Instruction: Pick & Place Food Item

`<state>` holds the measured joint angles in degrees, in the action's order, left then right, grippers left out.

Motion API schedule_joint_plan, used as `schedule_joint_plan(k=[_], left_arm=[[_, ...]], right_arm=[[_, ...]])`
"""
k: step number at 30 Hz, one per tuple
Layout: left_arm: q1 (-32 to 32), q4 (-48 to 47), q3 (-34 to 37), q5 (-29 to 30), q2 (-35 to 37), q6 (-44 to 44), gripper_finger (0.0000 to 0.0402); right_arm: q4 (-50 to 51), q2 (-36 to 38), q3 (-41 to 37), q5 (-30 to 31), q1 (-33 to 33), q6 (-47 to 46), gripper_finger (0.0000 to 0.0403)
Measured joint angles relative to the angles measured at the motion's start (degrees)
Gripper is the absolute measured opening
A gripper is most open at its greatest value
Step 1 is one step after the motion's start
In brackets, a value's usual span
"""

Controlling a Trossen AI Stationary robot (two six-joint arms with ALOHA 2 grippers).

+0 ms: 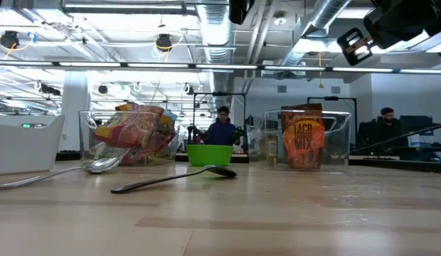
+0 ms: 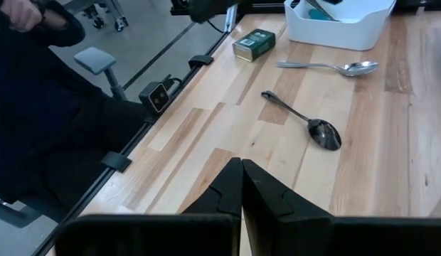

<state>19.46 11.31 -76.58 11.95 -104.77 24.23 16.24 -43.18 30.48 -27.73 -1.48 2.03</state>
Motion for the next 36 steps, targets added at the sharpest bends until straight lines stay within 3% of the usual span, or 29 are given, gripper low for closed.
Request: schedule_joint_plan(k=[27,36], left_arm=[[-0.6,17.9,-0.5,-6.5,-11.5,-2.1,0.0002],[-0.6,16.7,-7.5,-11.4,-18.2,-2.0,0.0002]], right_arm=[[0.0,0.0,0.0,1.0,0.0,0.0,0.0],[0.0,0.0,0.0,1.0,0.0,-0.1,0.0]])
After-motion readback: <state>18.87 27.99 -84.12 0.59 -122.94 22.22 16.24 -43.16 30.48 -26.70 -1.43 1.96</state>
